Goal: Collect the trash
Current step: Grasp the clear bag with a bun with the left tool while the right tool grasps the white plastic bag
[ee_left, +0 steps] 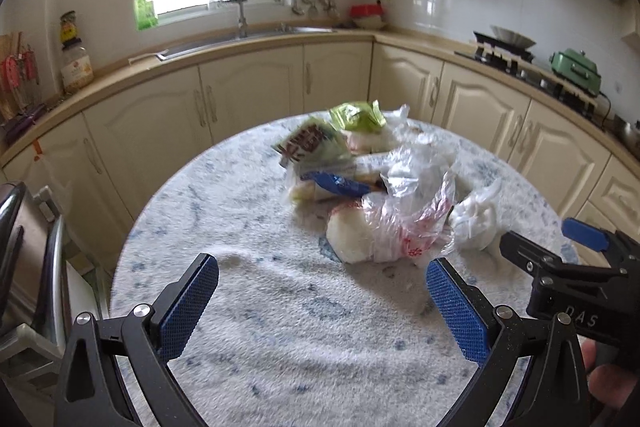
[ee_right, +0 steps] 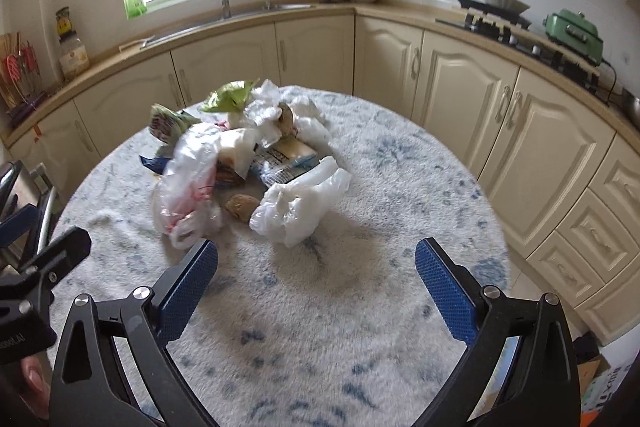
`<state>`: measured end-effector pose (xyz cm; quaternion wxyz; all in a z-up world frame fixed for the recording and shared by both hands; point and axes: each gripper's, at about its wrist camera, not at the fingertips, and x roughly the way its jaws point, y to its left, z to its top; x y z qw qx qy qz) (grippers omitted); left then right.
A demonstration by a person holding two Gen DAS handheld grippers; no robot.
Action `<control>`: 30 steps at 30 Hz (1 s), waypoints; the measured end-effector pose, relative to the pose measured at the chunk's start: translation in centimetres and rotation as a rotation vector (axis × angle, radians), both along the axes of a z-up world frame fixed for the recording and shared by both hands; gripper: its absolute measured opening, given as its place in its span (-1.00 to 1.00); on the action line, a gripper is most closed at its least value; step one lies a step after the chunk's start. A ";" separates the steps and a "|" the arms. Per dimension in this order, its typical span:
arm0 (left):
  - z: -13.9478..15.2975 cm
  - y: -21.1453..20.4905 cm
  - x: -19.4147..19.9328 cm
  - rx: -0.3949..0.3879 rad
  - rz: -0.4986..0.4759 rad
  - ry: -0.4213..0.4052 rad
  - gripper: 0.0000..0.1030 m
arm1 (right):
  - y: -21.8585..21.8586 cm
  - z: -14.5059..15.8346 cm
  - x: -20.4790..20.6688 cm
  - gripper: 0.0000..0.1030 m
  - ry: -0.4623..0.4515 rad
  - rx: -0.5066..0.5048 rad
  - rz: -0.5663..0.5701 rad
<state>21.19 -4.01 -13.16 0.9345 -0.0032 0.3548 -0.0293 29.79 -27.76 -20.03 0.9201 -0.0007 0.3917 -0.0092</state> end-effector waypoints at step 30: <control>-8.2 -0.2 12.3 -0.218 -0.184 0.109 0.28 | -4.4 -3.6 3.4 -0.08 0.076 0.167 0.019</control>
